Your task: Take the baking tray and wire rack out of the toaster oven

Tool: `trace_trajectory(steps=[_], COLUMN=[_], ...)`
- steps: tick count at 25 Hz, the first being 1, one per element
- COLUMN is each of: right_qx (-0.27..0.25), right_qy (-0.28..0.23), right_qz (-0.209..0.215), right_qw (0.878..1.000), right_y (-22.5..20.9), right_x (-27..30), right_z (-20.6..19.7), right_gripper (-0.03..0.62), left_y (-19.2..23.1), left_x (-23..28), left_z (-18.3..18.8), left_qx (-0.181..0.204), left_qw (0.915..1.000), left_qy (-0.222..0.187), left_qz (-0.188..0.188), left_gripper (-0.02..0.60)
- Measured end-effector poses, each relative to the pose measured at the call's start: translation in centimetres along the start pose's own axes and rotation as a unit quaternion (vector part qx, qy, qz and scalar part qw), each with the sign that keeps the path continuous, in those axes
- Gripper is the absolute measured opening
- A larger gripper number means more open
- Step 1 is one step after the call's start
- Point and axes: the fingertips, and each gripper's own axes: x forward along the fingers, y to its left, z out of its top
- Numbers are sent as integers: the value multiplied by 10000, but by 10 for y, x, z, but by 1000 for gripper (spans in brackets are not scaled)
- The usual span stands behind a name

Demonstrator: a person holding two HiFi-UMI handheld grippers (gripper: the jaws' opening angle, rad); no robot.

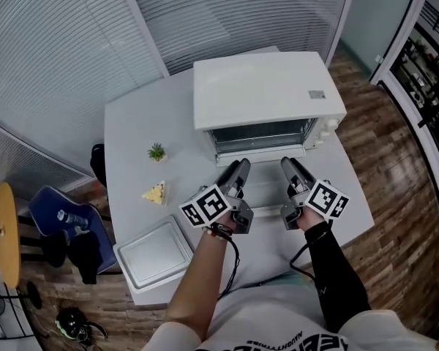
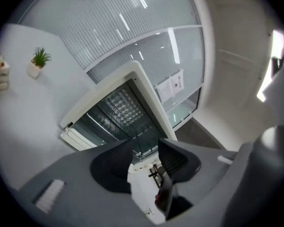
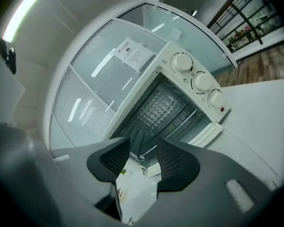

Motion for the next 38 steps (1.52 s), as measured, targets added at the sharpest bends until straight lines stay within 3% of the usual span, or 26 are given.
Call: trace_trajectory(steps=[6,15,26,32,38], right_qx=[928,1728,2241,2319,2337], right_qy=[-105,-279,-322,-277,-86], right_qz=[262,84,-13,-69,160], right_qw=[9953,9845,9740,9723,9721], right_y=[-24,-72,-103,-113,-111], right_x=[32,78,115,132,152], right_z=[0,2,1,4,3], right_gripper=[156,156,156,156,156], left_y=[26,67,104,112,115], left_x=[27,75,106,126,140], left_z=[3,-3,-9,1,7], left_qx=[-1126,-1778,-2239,-2354,-2391], left_qw=[9930,9828,9713,9673,9659], left_qy=[-268,-496,-766,-926,-990], left_qz=[-246,10,257,190,93], left_gripper=[243,244,244,244,242])
